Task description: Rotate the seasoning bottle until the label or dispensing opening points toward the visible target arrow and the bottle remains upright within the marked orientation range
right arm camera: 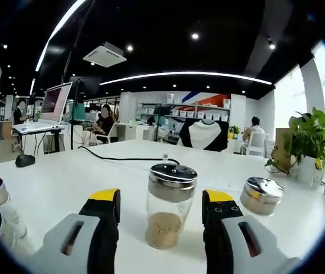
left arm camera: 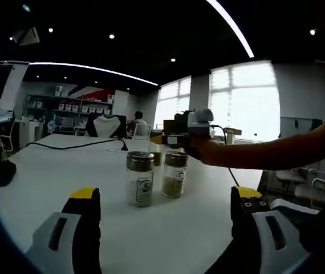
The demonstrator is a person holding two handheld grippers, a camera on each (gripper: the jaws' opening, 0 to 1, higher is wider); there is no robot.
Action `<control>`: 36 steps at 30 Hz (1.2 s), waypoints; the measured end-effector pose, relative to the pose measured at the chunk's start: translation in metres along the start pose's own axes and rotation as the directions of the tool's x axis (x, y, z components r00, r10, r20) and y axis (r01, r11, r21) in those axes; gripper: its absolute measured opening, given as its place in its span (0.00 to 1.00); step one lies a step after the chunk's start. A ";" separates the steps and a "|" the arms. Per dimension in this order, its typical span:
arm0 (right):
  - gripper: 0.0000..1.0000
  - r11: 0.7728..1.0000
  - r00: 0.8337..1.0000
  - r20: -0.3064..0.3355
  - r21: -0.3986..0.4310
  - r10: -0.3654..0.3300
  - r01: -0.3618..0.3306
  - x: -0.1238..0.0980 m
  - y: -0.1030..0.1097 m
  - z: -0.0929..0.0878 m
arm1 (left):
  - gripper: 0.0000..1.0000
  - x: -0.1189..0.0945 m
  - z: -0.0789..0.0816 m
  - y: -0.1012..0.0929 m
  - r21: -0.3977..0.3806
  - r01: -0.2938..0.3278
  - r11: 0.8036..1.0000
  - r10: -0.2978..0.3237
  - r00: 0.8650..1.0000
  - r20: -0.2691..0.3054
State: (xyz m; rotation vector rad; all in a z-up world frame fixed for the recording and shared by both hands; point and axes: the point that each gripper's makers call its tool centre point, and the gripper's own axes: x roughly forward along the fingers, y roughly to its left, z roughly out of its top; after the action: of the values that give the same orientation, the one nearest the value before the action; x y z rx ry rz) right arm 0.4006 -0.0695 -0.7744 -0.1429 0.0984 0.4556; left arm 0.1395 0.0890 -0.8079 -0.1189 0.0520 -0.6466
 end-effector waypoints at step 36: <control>0.39 0.997 0.999 0.025 0.060 0.039 -0.040 0.030 -0.011 -0.003 | 1.00 0.000 0.013 -0.005 -0.020 -0.016 1.000 0.016 0.999 0.034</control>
State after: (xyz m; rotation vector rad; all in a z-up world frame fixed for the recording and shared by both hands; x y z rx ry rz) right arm 0.4319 -0.0666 -0.7802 -0.0759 0.0917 0.4933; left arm 0.1374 0.0860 -0.7941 -0.1486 0.0262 -0.6280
